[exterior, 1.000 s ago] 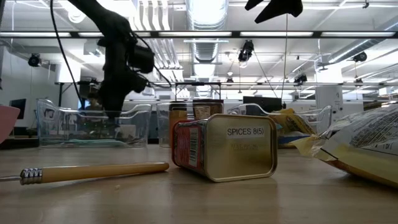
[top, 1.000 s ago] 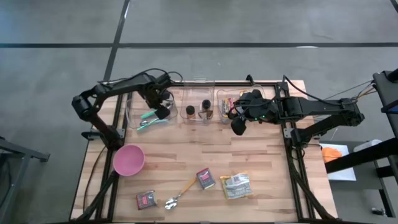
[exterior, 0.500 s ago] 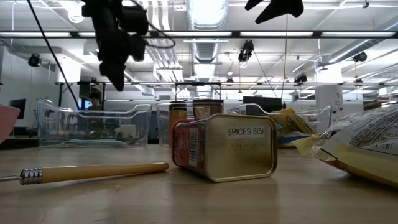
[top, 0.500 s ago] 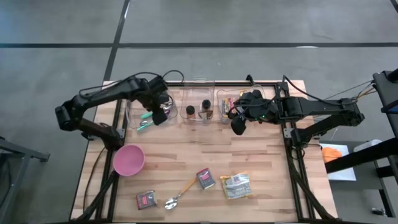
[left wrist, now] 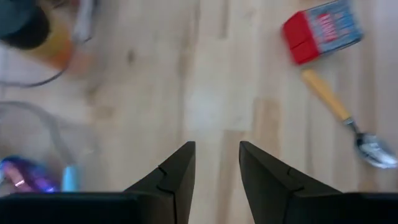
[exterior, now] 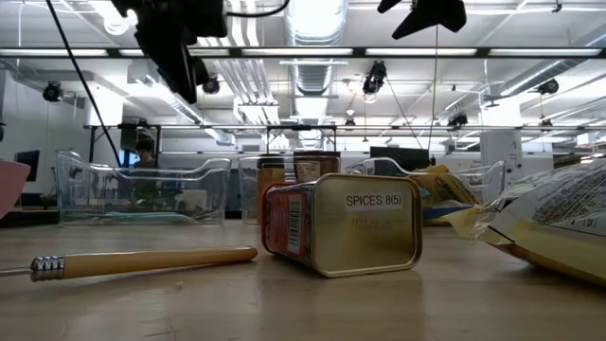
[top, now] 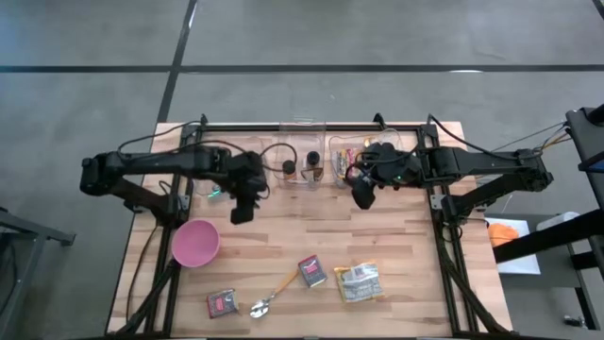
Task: Pick & Place Food Item
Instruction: Put the yellow noodle pack into the right transparent bin
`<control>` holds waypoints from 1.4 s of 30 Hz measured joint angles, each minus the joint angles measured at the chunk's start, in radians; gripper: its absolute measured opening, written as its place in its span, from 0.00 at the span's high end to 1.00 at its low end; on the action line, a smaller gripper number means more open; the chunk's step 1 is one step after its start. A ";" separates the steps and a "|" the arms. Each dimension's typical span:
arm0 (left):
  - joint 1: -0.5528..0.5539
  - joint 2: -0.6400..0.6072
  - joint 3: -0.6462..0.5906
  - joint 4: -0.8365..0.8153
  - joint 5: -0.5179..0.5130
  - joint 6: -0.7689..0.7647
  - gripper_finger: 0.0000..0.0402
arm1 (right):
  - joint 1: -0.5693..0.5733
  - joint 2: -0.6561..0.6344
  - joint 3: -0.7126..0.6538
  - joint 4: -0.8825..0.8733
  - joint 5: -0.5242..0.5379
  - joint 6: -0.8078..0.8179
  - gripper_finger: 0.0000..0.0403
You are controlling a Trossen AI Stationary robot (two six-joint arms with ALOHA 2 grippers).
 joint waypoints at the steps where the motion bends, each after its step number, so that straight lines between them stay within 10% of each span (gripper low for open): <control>1: -0.017 0.000 0.000 0.010 0.011 -0.017 0.67 | 0.000 0.000 0.000 -0.015 -0.021 0.013 0.32; 12: -0.082 0.000 -0.043 0.100 0.086 -0.147 0.67 | 0.099 0.045 0.000 -0.171 -0.302 -0.068 0.32; 21: -0.093 -0.002 -0.058 0.222 0.087 -0.192 0.67 | 0.222 0.106 -0.039 -0.212 -0.306 0.006 0.32; 42: -0.200 -0.032 -0.133 0.690 0.094 -0.212 0.67 | 0.293 0.454 -0.112 0.176 -0.484 0.090 0.32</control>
